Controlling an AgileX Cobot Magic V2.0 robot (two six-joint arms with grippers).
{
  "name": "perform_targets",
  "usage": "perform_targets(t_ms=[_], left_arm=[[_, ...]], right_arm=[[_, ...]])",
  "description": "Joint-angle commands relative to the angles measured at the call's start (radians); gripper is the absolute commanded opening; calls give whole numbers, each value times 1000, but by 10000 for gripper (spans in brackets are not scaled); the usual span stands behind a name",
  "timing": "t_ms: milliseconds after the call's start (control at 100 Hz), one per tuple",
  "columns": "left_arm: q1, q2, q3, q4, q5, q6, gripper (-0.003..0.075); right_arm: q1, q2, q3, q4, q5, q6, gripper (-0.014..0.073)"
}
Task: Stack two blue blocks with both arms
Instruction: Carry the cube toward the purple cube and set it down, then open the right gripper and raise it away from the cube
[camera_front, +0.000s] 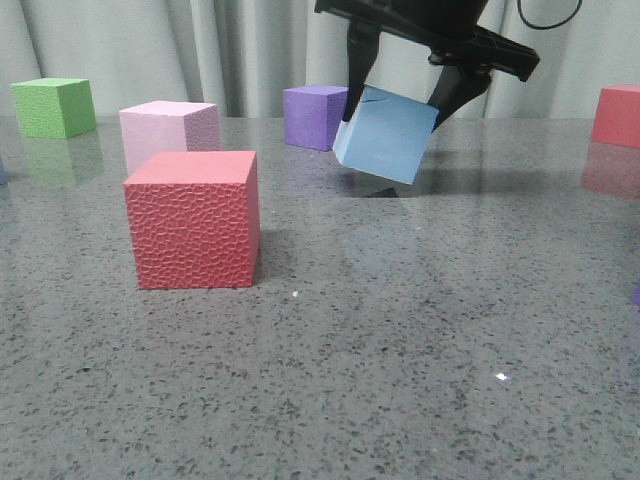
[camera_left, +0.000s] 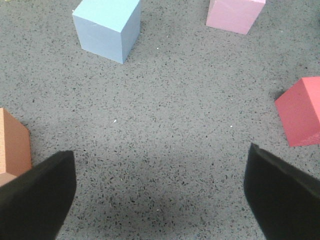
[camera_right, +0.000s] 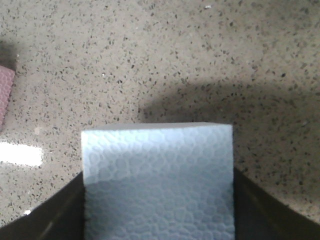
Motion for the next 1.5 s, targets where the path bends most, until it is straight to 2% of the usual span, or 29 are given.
perform_targets(t_ms=[0, 530, 770, 920, 1290, 1490], left_arm=[[-8, 5, -35, -14, -62, 0, 639], [-8, 5, -35, -14, -62, 0, 639], [-8, 5, -35, -14, -56, 0, 639], [-8, 5, -35, -14, -54, 0, 639], [-8, 5, -35, -14, -54, 0, 639], [-8, 5, -35, -14, -54, 0, 639]], right_arm=[[0, -48, -35, -5, -46, 0, 407], [0, -33, -35, -5, -41, 0, 414], [0, -33, -35, -5, -41, -1, 573], [0, -33, -35, -5, -42, -8, 640], [0, -37, -39, 12, -41, -21, 647], [0, -37, -124, 14, 34, -51, 647]])
